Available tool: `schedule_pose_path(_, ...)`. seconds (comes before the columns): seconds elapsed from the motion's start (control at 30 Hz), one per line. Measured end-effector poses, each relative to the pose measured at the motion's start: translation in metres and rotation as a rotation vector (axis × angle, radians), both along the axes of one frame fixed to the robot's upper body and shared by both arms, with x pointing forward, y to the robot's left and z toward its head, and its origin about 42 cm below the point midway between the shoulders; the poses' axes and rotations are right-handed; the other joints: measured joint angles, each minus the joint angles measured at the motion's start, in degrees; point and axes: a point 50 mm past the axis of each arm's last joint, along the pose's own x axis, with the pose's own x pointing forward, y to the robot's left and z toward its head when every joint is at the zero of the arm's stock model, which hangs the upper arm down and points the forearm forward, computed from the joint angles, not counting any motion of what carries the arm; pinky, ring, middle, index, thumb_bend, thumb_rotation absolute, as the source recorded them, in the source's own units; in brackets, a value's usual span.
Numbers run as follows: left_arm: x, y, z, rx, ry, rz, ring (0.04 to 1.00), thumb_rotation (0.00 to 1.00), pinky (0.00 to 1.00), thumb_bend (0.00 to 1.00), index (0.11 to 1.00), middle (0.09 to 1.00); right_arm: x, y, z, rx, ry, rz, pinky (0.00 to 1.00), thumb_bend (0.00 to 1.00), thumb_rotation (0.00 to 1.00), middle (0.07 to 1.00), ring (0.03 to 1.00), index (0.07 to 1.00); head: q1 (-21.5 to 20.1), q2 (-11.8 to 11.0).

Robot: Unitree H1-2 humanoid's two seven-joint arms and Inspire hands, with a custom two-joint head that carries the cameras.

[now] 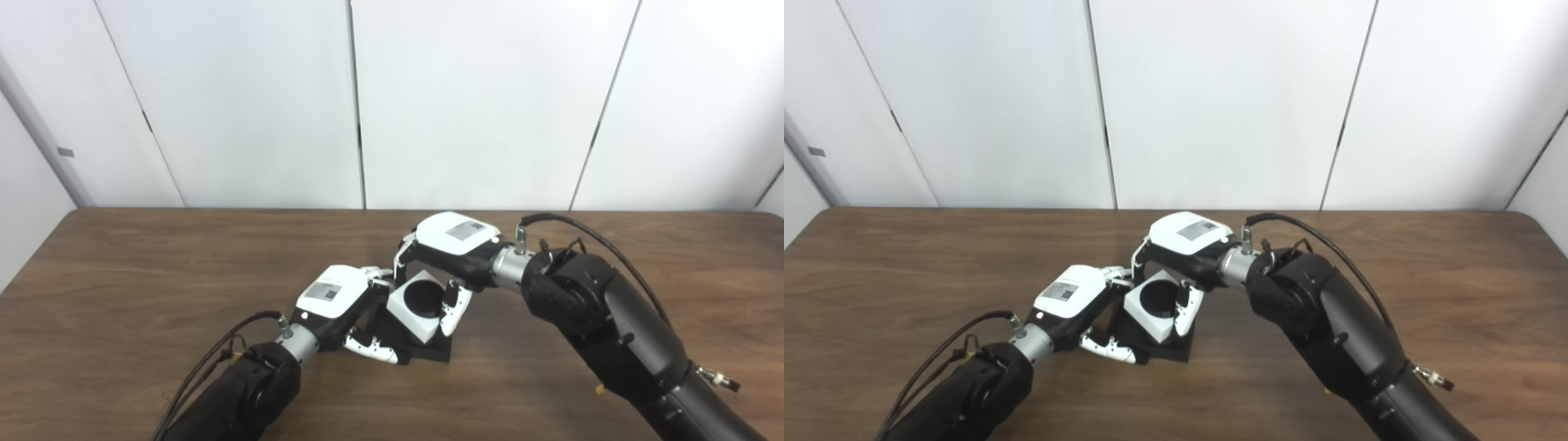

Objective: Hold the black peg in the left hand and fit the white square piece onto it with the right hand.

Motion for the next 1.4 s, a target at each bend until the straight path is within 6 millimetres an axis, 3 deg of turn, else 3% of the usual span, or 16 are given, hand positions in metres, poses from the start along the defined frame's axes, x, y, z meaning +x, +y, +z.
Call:
schedule_pose_path(0.13,0.0,0.0,0.0,0.0,0.0,0.0,0.882,0.08,0.83,0.52,0.492,0.875,-0.002,0.004,-0.003,-0.026,0.003,0.009,0.91,0.52,0.15,0.769,0.871,0.488,0.09,-0.09)
schedule_pose_path(0.17,0.0,0.0,0.0,0.0,0.0,0.0,0.88,0.07,0.82,0.52,0.491,0.873,-0.002,0.005,-0.004,-0.033,0.01,0.01,0.91,0.69,0.27,0.781,0.875,0.583,0.09,-0.09)
schedule_pose_path(0.23,0.0,0.0,0.0,0.0,0.0,0.0,0.873,0.08,0.81,0.52,0.491,0.859,-0.002,0.005,-0.004,-0.048,0.029,0.006,0.91,0.89,0.4,0.801,0.882,0.706,0.0,0.0)
schedule_pose_path(0.33,0.0,0.0,0.0,0.0,-0.001,-0.001,0.871,0.08,0.81,0.52,0.491,0.85,-0.001,0.005,-0.002,-0.065,0.051,0.009,0.9,0.97,0.43,0.81,0.884,0.751,0.0,0.0)
schedule_pose_path(0.93,0.0,-0.001,0.0,0.002,-0.003,-0.002,0.876,0.08,0.82,0.52,0.491,0.87,0.0,-0.002,0.003,-0.046,0.069,-0.002,0.92,0.94,0.32,0.828,0.886,0.79,-0.35,0.18)
schedule_pose_path(1.1,0.0,-0.001,0.0,0.002,-0.003,-0.002,0.875,0.08,0.83,0.52,0.491,0.866,0.001,-0.021,0.019,-0.017,0.026,-0.033,0.89,0.88,0.28,0.827,0.881,0.764,-0.44,0.09)
schedule_pose_path(1.23,0.0,-0.001,0.0,0.002,-0.004,-0.001,0.872,0.08,0.82,0.52,0.491,0.865,0.001,-0.038,0.037,0.04,-0.035,-0.072,0.8,0.82,0.22,0.8,0.829,0.719,-0.62,0.18)
schedule_pose_path(1.4,0.0,-0.001,0.0,0.002,-0.003,-0.001,0.872,0.07,0.83,0.52,0.491,0.869,0.0,-0.059,0.048,0.137,-0.098,-0.131,0.8,0.79,0.17,0.788,0.808,0.708,-0.97,0.26)
